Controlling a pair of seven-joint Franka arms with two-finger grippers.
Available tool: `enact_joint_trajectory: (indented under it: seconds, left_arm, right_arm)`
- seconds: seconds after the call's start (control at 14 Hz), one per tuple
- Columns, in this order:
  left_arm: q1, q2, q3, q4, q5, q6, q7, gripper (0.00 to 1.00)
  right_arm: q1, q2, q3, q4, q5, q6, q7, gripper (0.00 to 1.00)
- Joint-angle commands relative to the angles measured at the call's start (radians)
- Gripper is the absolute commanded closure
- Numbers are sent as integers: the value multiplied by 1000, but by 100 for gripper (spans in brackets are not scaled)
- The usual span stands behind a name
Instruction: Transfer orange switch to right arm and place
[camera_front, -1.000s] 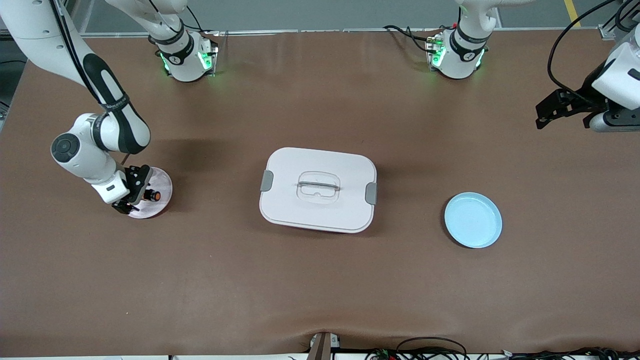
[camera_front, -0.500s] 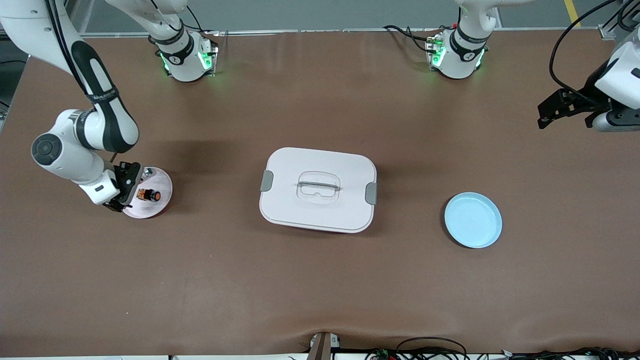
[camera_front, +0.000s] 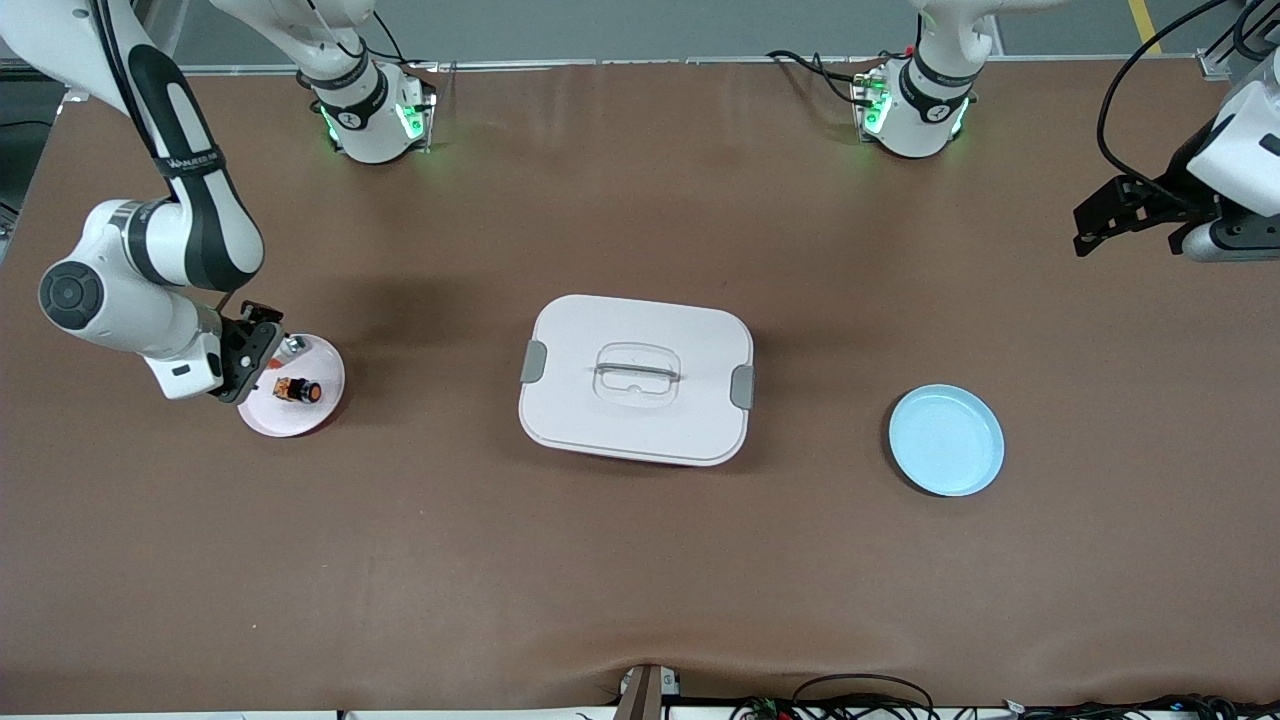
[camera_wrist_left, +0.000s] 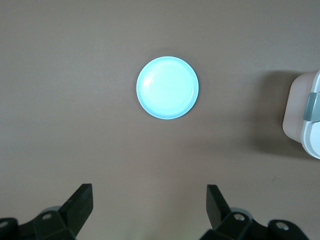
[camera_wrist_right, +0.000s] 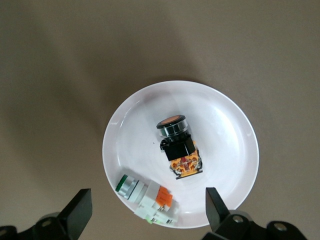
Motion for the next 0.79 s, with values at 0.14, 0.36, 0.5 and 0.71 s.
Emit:
enact_joint_trajectory:
  seconds: [0.14,0.36,0.5,0.71]
  left_arm:
    - [6,-12,-4,3,-19,-17,5,0]
    - [5,-11,-4,10,-19,-17,5,0]
    - [6,-8,-4,14,-34,-17,7,0]
    - [6,-8,-1,17,-40,-17,7,0]
  right_arm:
    - [19,-60,0,4,-8,-75,398,0]
    - [19,-77,2,4,-11,-84,755,0]
    - [17,-86,2,7,-11,-86,890,0]
    - [17,-89,2,39,-10,-87,1064,0]
